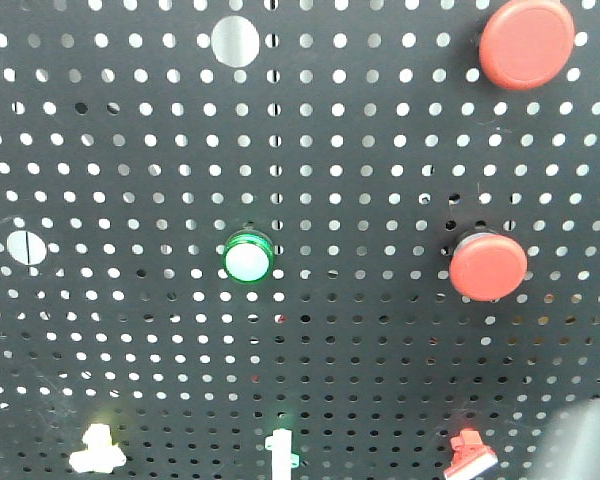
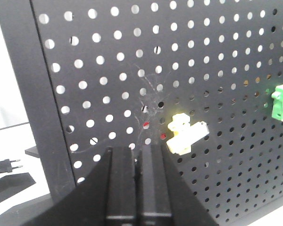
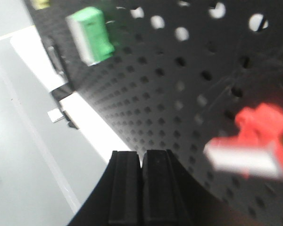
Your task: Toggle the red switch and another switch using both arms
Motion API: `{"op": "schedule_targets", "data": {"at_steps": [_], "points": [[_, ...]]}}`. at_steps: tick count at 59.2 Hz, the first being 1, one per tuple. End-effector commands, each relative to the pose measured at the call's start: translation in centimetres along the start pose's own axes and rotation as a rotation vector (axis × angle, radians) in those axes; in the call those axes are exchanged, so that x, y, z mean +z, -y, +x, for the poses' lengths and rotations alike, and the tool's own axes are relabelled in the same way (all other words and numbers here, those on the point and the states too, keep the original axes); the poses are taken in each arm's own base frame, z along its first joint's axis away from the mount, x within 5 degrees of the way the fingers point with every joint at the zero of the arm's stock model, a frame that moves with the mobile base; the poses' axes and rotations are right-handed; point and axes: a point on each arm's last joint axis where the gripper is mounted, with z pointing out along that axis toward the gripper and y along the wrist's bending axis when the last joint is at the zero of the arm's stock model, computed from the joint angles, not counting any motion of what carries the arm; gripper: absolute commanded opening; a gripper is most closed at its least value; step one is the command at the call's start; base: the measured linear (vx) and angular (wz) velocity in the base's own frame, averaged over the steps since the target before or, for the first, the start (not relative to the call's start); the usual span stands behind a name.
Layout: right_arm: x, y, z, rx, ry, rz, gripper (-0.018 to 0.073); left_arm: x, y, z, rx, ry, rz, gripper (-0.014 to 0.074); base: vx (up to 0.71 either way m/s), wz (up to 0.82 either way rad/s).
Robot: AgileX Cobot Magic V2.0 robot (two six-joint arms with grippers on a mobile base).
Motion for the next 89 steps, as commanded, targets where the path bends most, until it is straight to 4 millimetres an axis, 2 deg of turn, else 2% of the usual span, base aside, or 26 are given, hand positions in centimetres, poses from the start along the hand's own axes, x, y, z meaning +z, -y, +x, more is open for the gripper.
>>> {"op": "schedule_targets", "data": {"at_steps": [1, 21, 33, 42, 49, 89], "points": [[-2.4, -0.5, -1.2, -0.015, 0.071, 0.056, -0.0006, 0.0, -0.5, -1.4, -0.024, 0.075, -0.044, 0.0003, 0.0, 0.0], [-9.8, -1.7, 0.1, -0.082, 0.193, 0.355, -0.0006, 0.0, -0.3, -1.2, -0.059, 0.055, -0.025, 0.0003, 0.0, 0.0], [-14.6, -1.9, 2.1, -0.041, 0.276, 0.614, -0.0006, 0.0, 0.5, -0.4, -0.051, -0.032, 0.059, 0.0003, 0.0, 0.0], [-16.8, -2.1, 3.3, -0.061, 0.321, 0.73, -0.0006, -0.1, 1.1, 0.3, -0.002, -0.11, 0.123, 0.0003, 0.0, 0.0], [-17.4, -2.3, 3.6, -0.075, 0.34, 0.754, -0.0006, -0.1, 0.9, 0.2, -0.01, -0.097, 0.111, 0.0003, 0.0, 0.0], [-17.4, -2.3, 3.7, -0.075, 0.341, 0.754, -0.0006, -0.1, 1.0, 0.2, -0.009, -0.101, 0.115, 0.0003, 0.0, 0.0]]}}
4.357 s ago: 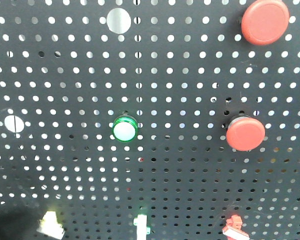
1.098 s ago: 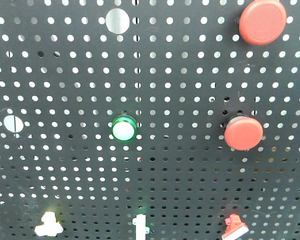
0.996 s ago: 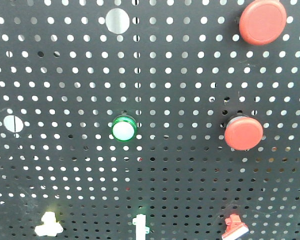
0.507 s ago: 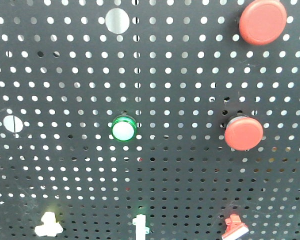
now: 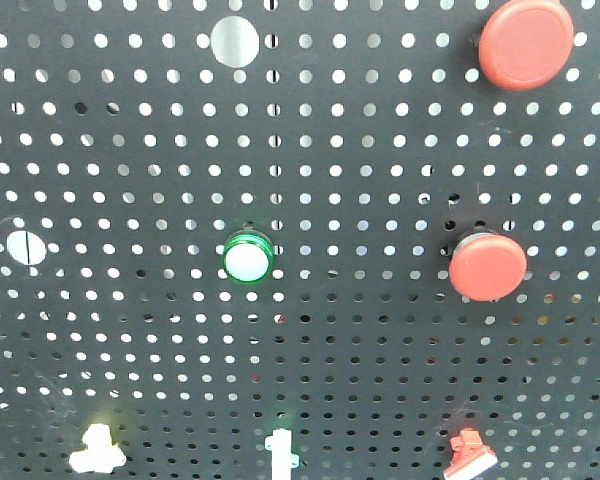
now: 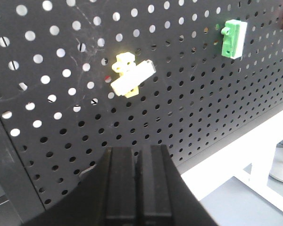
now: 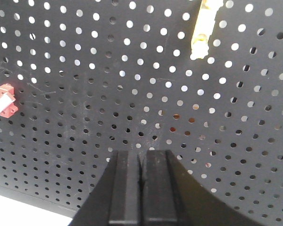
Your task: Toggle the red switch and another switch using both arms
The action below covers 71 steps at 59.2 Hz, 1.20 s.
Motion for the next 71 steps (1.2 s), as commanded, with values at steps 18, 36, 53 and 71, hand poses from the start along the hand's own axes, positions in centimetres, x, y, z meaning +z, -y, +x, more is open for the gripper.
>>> {"op": "schedule_targets", "data": {"at_steps": [18, 36, 53, 71], "points": [[-0.2, 0.3, -1.5, -0.017, 0.087, 0.02, -0.0006, -0.9, -1.2, -1.2, 0.025, 0.175, -0.156, 0.0003, 0.0, 0.0], [-0.2, 0.3, -1.5, -0.017, 0.085, 0.02, -0.0006, -1.9, -1.4, 7.1, -0.168, 0.216, -0.347, 0.0003, 0.0, 0.0], [-0.2, 0.3, -1.5, -0.017, 0.086, 0.02, -0.0006, -2.0, -1.5, 8.0, -0.092, 0.149, -0.398, 0.0003, 0.0, 0.0], [-0.2, 0.3, -1.5, -0.017, 0.086, 0.02, -0.0006, -2.0, -1.5, 8.1, -0.093, 0.145, -0.398, 0.0003, 0.0, 0.0]]}}
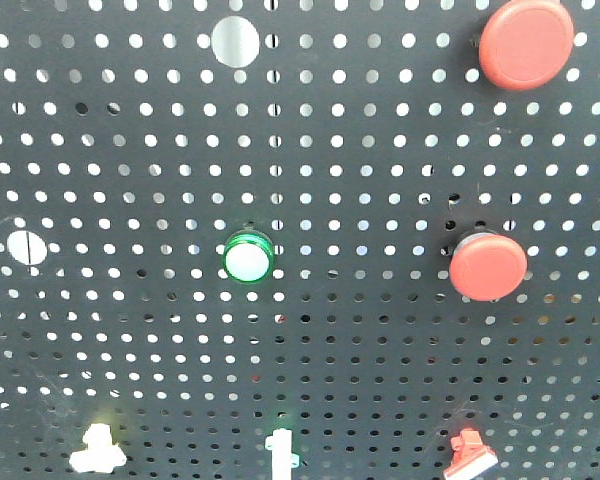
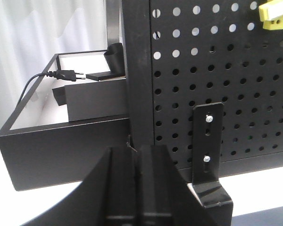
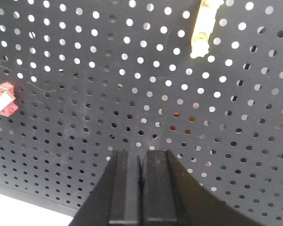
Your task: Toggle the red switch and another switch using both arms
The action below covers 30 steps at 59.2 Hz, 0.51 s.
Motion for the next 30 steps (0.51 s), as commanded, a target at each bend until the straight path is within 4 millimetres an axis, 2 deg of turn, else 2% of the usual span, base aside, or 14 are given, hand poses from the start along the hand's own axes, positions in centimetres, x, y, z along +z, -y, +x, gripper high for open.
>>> {"op": "schedule_targets", "data": {"at_steps": [1, 30], "points": [[-0.25, 0.29, -1.51, -0.016, 0.091, 0.019, -0.0006, -0.06, -0.01, -0.09, -0.012, 0.072, -0.003, 0.0003, 0.0, 0.0], [-0.25, 0.29, -1.51, -0.016, 0.091, 0.019, -0.0006, -0.06, -0.01, -0.09, -0.011, 0.072, -0.003, 0.0003, 0.0, 0.0]]}}
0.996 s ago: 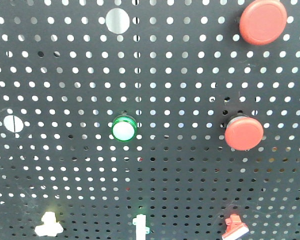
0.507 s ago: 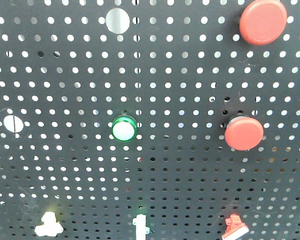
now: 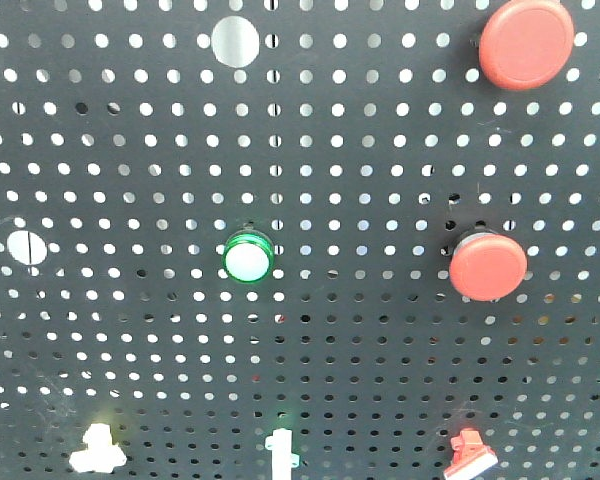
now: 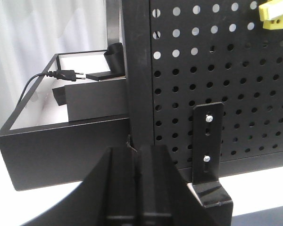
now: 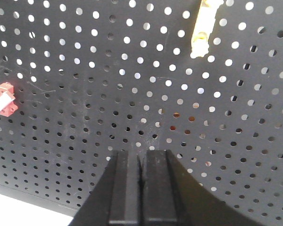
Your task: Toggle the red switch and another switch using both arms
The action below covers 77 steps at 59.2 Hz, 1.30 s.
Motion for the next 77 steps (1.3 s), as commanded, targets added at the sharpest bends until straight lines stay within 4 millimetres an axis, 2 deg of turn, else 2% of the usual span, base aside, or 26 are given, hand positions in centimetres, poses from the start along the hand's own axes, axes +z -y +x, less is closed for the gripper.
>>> {"op": "schedule_targets", "data": {"at_steps": [1, 24, 32, 34, 40, 45, 50, 54, 66, 77], "points": [[-0.2, 0.3, -1.5, -0.017, 0.091, 0.019, -0.0006, -0.1, 0.0, -0.1, -0.012, 0.073, -0.003, 0.0003, 0.0, 0.0], [-0.3, 0.3, -1.6, -0.02, 0.1, 0.019, -0.0006, -0.1, 0.0, -0.1, -0.012, 0.073, -0.003, 0.0003, 0.0, 0.0], [0.2, -0.8, -1.3, 0.066, 0.117, -0.076, -0.0006, -0.1, 0.0, -0.1, -0.012, 0.073, -0.003, 0.0003, 0.0, 0.0], [0.8, -1.3, -0.8, 0.063, 0.126, -0.103, -0.0006, -0.1, 0.0, -0.1, -0.012, 0.073, -0.003, 0.0003, 0.0, 0.0], [3.5, -3.2, 2.5, 0.064, 0.12, -0.171, -0.0006, -0.1, 0.0, -0.1, -0.012, 0.073, -0.003, 0.0003, 0.0, 0.0], [5.3, -4.3, 5.4, 0.159, 0.103, -0.187, -0.0006, -0.1, 0.0, -0.1, -0.012, 0.073, -0.003, 0.0003, 0.0, 0.0], [6.4, -4.8, 8.3, 0.259, 0.088, -0.135, -0.0006, -0.1, 0.0, -0.1, -0.012, 0.073, -0.003, 0.0003, 0.0, 0.0], [6.7, -4.7, 9.9, 0.302, 0.092, -0.068, -0.0006, -0.1, 0.0, -0.1, -0.012, 0.072, -0.003, 0.0003, 0.0, 0.0], [7.0, -4.2, 12.5, 0.326, 0.083, 0.1, -0.0006, 0.0, 0.0, -0.1, -0.012, 0.072, -0.003, 0.0003, 0.0, 0.0], [6.9, -3.8, 12.7, 0.32, 0.074, 0.176, -0.0006, 0.0, 0.0, -0.1, -0.012, 0.072, -0.003, 0.0003, 0.0, 0.0]]}}
